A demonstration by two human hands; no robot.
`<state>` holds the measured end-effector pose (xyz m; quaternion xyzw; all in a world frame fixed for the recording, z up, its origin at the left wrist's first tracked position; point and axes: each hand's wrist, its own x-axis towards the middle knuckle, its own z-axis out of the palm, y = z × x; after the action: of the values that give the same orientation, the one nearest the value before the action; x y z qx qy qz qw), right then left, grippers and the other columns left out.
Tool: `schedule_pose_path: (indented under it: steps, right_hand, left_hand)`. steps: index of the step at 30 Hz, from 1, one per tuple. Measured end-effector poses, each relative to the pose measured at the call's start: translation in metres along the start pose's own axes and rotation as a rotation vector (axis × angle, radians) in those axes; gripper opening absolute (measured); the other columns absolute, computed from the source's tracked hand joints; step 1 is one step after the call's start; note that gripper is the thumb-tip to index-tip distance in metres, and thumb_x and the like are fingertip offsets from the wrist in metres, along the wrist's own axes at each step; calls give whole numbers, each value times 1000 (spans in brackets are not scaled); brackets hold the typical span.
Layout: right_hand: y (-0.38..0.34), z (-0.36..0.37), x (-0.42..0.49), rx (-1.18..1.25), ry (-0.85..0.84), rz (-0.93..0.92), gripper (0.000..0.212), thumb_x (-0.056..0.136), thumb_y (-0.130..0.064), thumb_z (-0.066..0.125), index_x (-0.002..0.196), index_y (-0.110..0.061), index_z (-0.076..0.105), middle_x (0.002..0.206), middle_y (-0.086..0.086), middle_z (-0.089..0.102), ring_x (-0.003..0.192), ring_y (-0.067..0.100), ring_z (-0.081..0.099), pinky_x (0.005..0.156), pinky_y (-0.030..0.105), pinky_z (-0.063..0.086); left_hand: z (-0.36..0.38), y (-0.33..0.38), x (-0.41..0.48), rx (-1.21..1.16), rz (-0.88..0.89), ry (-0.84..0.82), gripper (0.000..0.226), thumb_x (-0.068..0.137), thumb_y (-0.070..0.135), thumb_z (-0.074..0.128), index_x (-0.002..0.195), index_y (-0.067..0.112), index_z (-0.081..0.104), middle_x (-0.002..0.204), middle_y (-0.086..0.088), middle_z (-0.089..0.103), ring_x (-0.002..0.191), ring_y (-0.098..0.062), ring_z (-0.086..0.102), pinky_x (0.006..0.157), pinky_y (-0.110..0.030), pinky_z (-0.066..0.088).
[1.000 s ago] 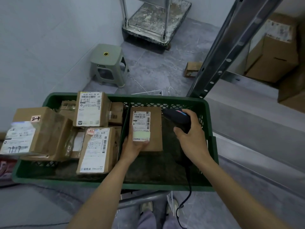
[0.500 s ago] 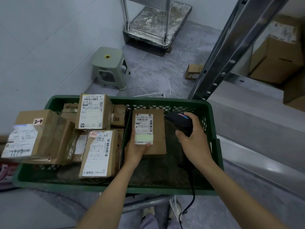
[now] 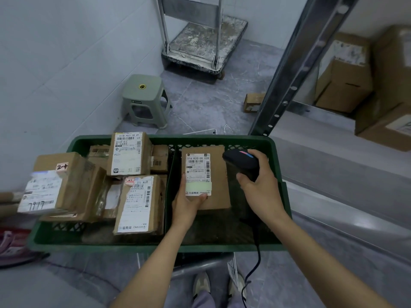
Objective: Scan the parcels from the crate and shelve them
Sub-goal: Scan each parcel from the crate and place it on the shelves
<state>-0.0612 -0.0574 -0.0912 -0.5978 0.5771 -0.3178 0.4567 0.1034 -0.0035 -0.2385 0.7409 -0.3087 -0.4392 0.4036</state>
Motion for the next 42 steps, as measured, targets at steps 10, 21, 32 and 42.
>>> schedule_pose_path:
  steps: [10,21,32,42]
  right_hand:
    - [-62,-40,-28,40,126,-57,57,90,-4,59,136,-29,37,120,-9,52,107,9,55,89,22,51]
    - [-111,-110,-81,82,208,-204,53,90,-6,58,133,-30,39,109,-11,53,89,-2,55,60,-1,41]
    - [-113,-210,-177,88,199,-342,52,89,-5,57,124,-40,40,99,-26,49,86,-2,57,61,7,46]
    - [-105,-296,-245,86,226,-395,52,88,-3,56,126,-35,41,103,-12,55,90,8,57,72,14,46]
  left_hand:
    - [-12,76,-41,95,174,-33,89,85,32,70,152,35,12,127,20,42,115,2,37,95,-13,28]
    - [0,140,-102,54,338,1,86,83,27,73,150,37,19,131,11,54,113,-1,47,93,-12,34]
    - [42,163,-223,55,432,113,83,84,29,71,149,39,21,131,9,57,115,-7,49,96,-22,33]
    - [100,191,-318,78,532,156,80,85,34,69,149,37,21,131,8,58,115,-10,50,89,-20,34]
